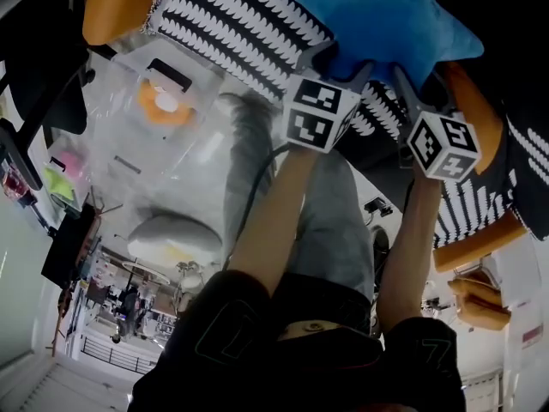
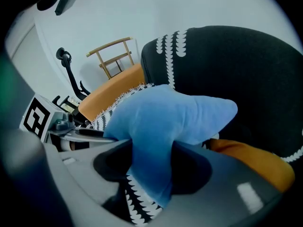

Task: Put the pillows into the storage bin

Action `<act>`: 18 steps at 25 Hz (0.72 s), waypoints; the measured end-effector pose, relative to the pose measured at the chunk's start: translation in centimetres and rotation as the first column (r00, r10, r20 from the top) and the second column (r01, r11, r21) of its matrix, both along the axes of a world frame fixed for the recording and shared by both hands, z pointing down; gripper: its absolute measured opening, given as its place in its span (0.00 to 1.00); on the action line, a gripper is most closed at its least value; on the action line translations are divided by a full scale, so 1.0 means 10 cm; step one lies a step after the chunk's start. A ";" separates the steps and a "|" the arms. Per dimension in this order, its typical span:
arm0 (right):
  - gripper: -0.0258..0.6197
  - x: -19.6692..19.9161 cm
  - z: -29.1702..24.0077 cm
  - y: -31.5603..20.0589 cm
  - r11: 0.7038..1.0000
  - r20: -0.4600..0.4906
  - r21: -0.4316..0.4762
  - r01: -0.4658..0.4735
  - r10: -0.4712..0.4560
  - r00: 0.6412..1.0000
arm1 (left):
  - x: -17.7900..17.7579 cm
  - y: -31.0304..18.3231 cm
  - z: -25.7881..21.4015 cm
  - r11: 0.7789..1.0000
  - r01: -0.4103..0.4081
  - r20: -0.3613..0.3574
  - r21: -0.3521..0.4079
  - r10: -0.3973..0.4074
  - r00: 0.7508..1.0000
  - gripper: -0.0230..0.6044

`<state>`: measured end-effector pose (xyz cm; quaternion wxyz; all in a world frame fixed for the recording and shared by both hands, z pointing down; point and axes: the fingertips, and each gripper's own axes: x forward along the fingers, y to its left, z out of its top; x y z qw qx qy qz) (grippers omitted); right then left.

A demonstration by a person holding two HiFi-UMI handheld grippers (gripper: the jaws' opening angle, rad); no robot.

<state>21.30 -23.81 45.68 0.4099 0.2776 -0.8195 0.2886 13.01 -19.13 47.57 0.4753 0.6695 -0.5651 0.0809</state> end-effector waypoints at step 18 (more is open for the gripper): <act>0.39 -1.41 -0.10 1.19 0.981 0.056 -0.049 0.189 -0.186 0.981 | -1.36 1.38 -0.17 0.978 0.204 0.077 -0.051 -0.200 0.977 0.41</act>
